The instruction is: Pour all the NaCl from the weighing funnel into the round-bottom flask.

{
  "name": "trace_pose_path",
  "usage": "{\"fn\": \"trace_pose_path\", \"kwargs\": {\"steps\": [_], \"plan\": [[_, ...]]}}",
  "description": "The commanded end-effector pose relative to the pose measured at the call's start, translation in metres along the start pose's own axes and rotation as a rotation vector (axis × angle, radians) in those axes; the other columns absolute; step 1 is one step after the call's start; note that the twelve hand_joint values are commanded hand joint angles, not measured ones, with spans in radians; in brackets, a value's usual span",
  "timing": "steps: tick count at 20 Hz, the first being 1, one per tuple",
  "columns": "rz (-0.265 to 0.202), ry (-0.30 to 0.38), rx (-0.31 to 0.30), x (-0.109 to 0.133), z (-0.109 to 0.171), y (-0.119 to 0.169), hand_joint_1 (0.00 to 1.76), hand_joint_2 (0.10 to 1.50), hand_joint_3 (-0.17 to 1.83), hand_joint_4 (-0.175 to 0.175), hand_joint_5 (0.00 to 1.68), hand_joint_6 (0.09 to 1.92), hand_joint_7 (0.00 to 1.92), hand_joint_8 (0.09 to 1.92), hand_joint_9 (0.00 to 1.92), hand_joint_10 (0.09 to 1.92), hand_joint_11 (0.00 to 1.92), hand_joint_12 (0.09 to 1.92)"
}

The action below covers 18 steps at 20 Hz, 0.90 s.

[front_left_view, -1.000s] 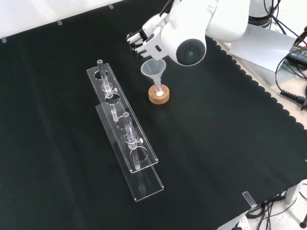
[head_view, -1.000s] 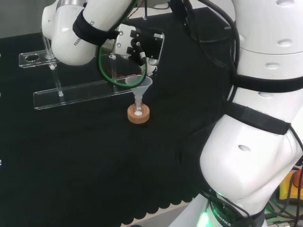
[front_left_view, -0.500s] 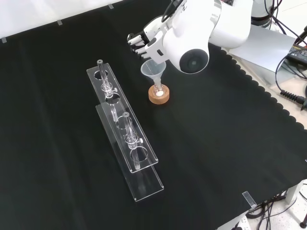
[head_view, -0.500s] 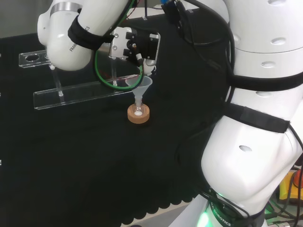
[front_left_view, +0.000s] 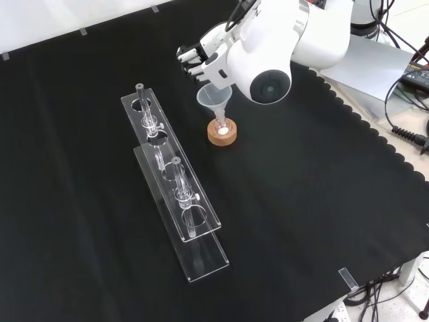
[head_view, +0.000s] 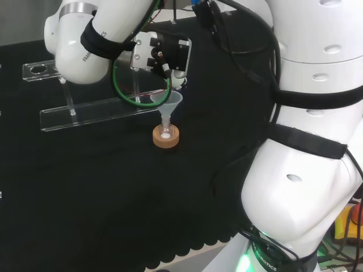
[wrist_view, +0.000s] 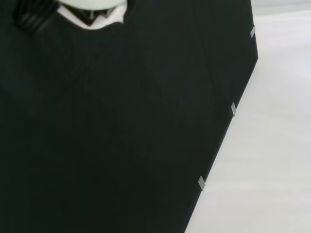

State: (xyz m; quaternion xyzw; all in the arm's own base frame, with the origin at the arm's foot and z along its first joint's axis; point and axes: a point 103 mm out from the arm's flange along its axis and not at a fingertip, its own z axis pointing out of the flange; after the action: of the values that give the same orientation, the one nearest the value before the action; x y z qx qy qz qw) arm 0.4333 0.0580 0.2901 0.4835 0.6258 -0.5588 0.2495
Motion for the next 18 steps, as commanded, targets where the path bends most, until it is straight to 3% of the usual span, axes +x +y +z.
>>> {"fn": "trace_pose_path", "kwargs": {"steps": [1,18], "plan": [[0.002,0.032,-0.019,-0.003,0.007,-0.001,1.07,0.69,0.75,0.175,1.1,1.02,0.6,0.66,0.83,0.51,0.49,1.26],[0.017,0.171,-0.05,-0.013,0.032,0.0,1.07,0.69,0.75,0.175,1.09,1.02,0.62,0.66,0.85,0.52,0.47,1.27]]}}
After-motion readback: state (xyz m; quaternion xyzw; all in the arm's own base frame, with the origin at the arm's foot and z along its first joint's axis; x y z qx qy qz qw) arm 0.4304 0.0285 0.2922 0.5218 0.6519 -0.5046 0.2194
